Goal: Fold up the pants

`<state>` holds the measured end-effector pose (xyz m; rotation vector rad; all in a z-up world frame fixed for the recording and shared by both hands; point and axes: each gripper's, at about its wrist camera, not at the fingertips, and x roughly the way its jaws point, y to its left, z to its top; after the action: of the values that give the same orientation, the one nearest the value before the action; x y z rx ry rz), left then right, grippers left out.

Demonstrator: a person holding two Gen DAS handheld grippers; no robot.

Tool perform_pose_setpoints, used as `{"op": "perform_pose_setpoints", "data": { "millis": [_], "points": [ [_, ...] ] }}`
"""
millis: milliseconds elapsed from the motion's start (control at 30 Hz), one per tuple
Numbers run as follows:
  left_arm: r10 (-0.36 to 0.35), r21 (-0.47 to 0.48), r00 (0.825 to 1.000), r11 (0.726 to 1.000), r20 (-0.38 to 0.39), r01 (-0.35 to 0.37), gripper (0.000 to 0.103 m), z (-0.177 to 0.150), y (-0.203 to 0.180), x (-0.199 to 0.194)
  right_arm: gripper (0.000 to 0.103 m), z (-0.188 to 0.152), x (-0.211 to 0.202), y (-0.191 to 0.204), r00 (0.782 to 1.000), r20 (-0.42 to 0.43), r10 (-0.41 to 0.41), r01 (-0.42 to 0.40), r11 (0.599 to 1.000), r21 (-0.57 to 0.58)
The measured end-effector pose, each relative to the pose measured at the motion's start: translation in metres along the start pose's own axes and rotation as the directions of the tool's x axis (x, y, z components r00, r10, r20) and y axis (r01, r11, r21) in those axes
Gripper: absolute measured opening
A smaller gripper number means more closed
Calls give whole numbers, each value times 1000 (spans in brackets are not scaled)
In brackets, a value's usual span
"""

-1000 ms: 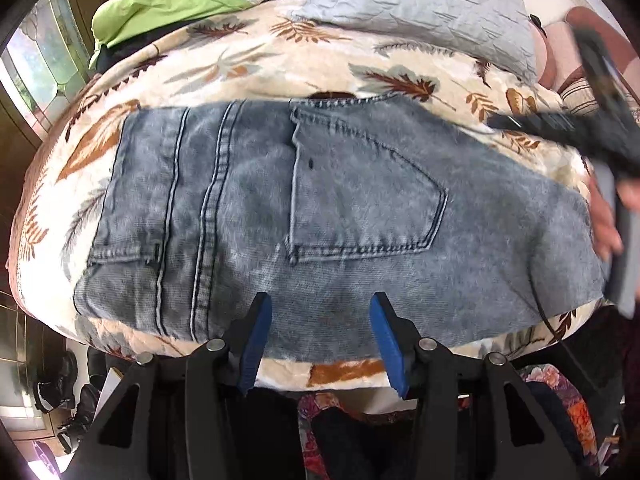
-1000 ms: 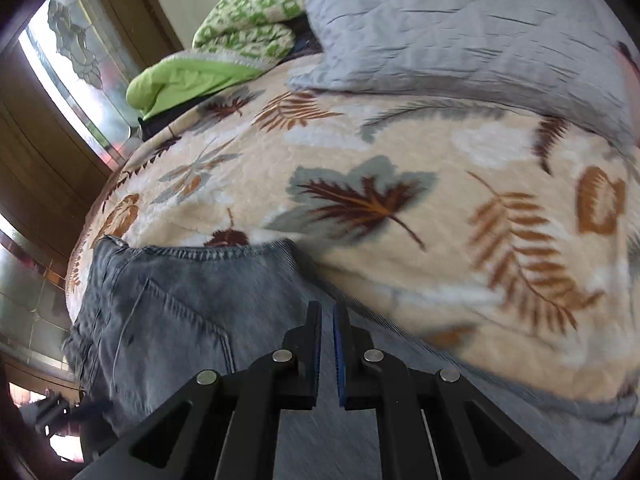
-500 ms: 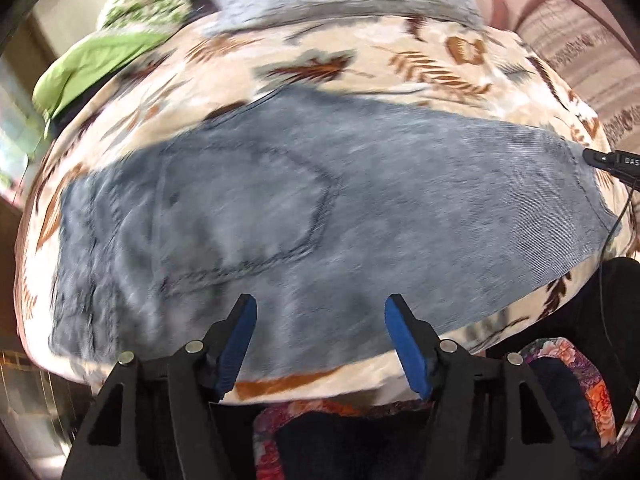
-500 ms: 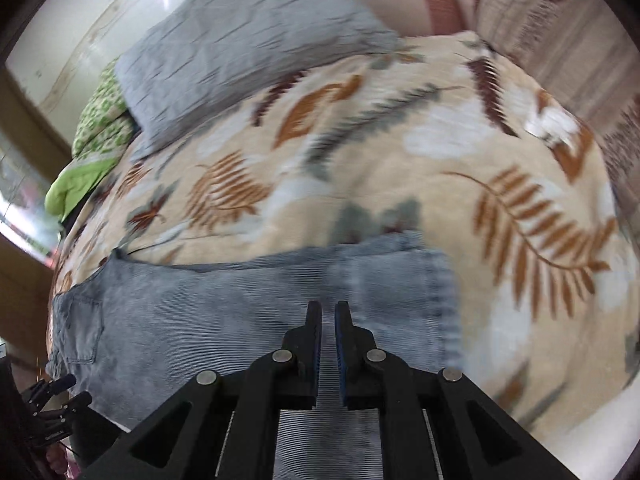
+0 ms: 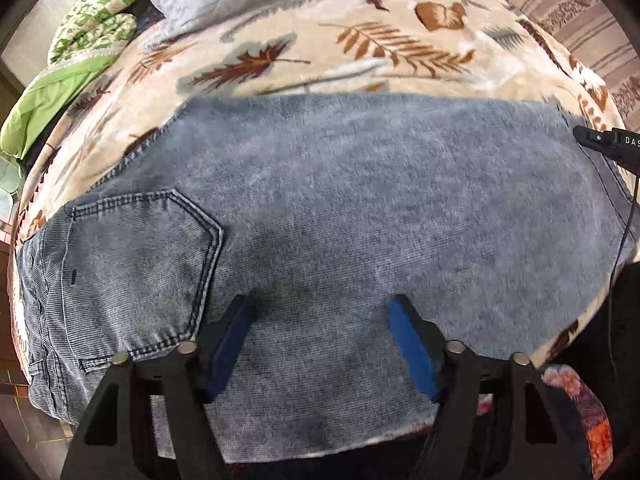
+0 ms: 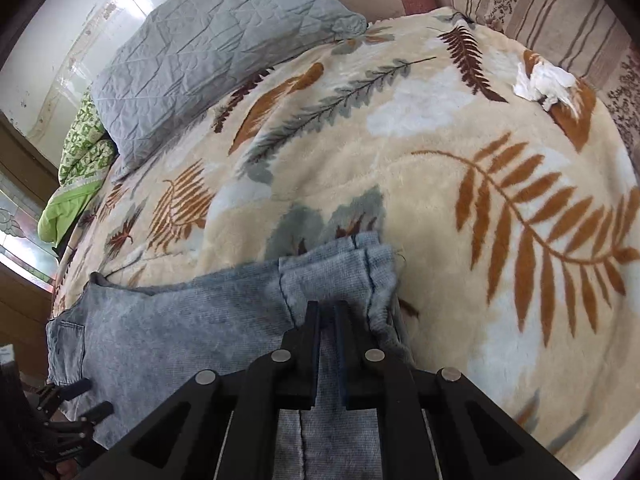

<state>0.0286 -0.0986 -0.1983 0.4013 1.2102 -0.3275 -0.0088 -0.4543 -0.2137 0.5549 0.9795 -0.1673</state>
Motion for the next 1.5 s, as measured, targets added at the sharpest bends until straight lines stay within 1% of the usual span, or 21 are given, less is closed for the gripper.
{"op": "perform_pose_setpoints", "data": {
  "millis": [100,200,267,367,433,467,533,600,700,767,900,1000,1133,1167,1300,1367,1500],
  "points": [
    [9,-8,1000,1000,-8,-9,83,6,0,4,9,7,7,1,1000,18,7,-7,1000,-16],
    [-2,-27,1000,1000,-20,1,84,10,2,5,9,14,13,5,999,39,-2,3,999,-39],
    [-1,-21,1000,1000,-17,1,84,8,3,2,9,17,14,7,999,41,-11,13,999,-47],
    [35,-6,999,999,-5,-35,84,3,6,-5,9,16,6,8,999,48,-16,17,999,-31],
    [38,-15,999,999,7,-38,84,1,12,-12,9,14,-2,9,998,65,-19,21,1000,-23],
    [56,-26,998,998,18,-55,84,1,17,-17,10,12,-6,11,997,75,-14,16,1000,-24],
    [87,-52,996,995,32,-85,84,3,26,-24,10,5,-16,21,995,95,15,-10,999,-52],
    [102,-90,994,991,44,-98,84,7,37,-30,10,-3,-23,35,994,98,52,-43,995,-93],
    [140,-119,990,984,37,-134,84,10,47,-31,10,-11,-23,53,991,57,121,-113,985,-126],
    [162,-140,987,977,13,-159,84,11,53,-27,10,-15,-18,59,990,24,141,-137,983,-123],
    [146,-184,987,970,-69,-157,84,8,63,-9,10,-25,-7,74,994,-39,100,-105,980,-169],
    [150,-182,983,969,-107,-168,84,7,63,3,11,-30,7,76,994,-87,60,-76,980,-185],
    [165,-167,982,969,-96,-180,89,5,60,8,11,-28,14,73,994,-88,62,-77,980,-184],
    [161,-175,982,969,-94,-176,92,5,63,9,11,-28,16,73,994,-86,61,-77,979,-187],
    [112,-215,991,969,-68,-124,101,-2,74,13,11,-26,19,78,997,-68,47,-60,975,-214],
    [100,-201,994,974,-47,-108,103,-6,74,13,11,-26,18,80,997,-62,40,-53,973,-223],
    [105,-192,994,976,-24,-108,103,-10,71,13,11,-27,12,80,998,-47,38,-48,975,-217]
  ]
}}
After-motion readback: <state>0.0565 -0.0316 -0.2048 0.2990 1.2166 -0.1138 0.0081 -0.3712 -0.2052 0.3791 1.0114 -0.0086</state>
